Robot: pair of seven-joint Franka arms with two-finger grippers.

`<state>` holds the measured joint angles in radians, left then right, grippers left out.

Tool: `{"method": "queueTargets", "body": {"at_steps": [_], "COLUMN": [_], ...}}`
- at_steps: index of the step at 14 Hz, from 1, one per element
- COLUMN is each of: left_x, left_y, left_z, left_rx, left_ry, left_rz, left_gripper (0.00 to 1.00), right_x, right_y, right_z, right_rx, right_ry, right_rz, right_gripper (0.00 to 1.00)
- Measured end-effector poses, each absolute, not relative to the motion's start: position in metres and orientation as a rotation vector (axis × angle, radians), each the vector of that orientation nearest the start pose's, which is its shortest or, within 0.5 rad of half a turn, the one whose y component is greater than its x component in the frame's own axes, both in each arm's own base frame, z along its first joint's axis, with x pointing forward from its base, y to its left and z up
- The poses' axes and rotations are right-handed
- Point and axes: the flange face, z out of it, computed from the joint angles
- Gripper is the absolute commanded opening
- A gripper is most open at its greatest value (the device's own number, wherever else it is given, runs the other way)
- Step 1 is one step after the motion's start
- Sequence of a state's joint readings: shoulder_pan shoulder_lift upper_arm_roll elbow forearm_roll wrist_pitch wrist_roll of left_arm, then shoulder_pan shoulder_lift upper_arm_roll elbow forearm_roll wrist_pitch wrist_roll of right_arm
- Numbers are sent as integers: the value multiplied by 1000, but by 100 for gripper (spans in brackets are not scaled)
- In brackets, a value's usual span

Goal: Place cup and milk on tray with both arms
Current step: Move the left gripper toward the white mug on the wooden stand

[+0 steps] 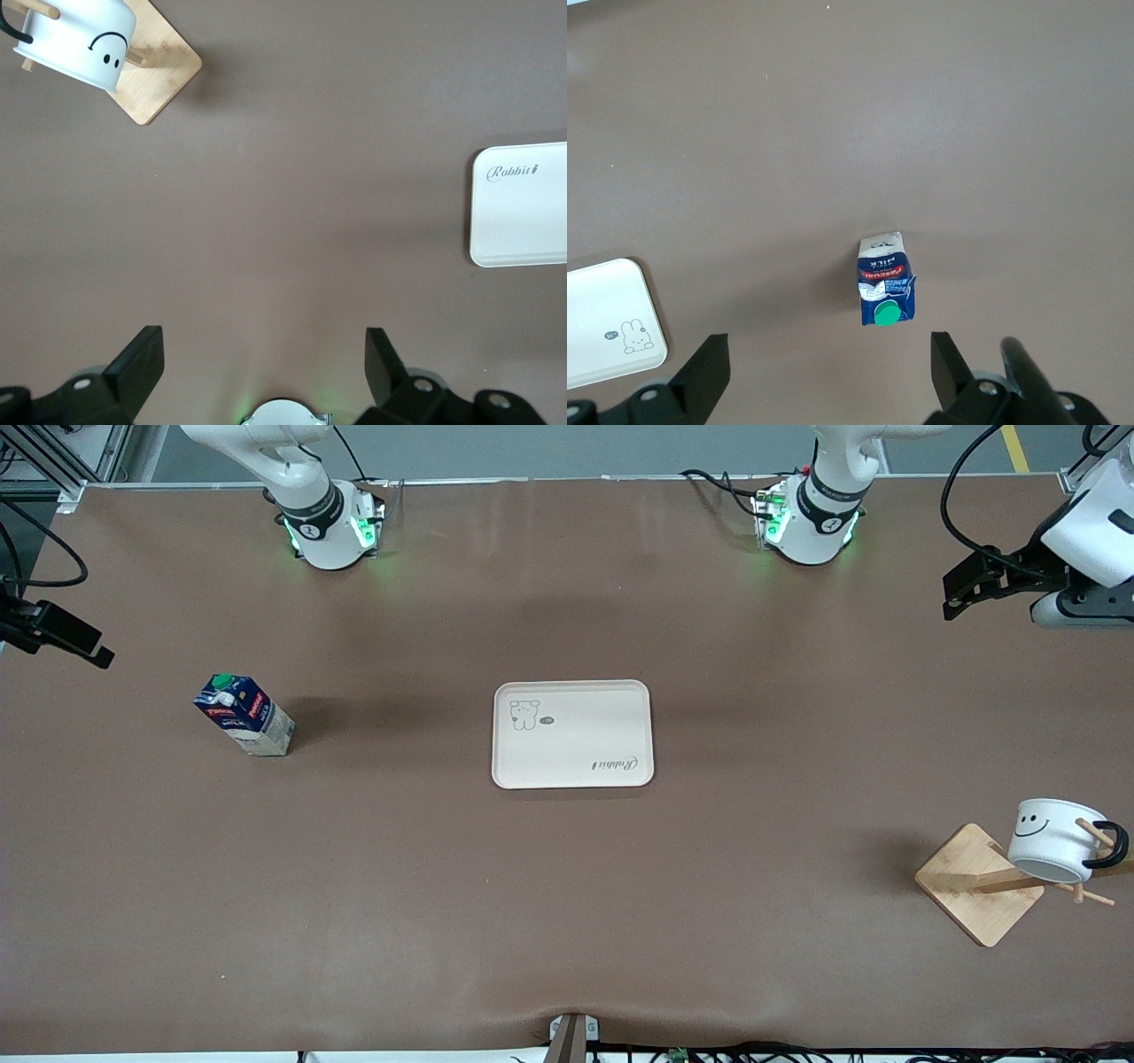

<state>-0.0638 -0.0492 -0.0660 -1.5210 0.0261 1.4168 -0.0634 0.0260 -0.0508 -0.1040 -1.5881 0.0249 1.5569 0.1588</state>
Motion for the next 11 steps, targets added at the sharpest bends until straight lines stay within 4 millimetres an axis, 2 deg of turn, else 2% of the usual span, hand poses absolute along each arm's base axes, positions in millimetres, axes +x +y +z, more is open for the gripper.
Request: {"method": "queueTargets", "body": {"at_steps": [8,11], "left_x": [530,536], "left_y": [-58,-49], "left_z": [652,652], "left_rx": [-3107,-3111], "left_ry": [73,40], "left_rz": [94,61], "left_gripper": [100,100], "right_x": [536,536], "right_y": [-41,-41], "right_z": [643,643], "right_rx": [-3089,-3089], "right_ry": [366,366], "right_rz": [-28,-28], "right_gripper": [100,100]}}
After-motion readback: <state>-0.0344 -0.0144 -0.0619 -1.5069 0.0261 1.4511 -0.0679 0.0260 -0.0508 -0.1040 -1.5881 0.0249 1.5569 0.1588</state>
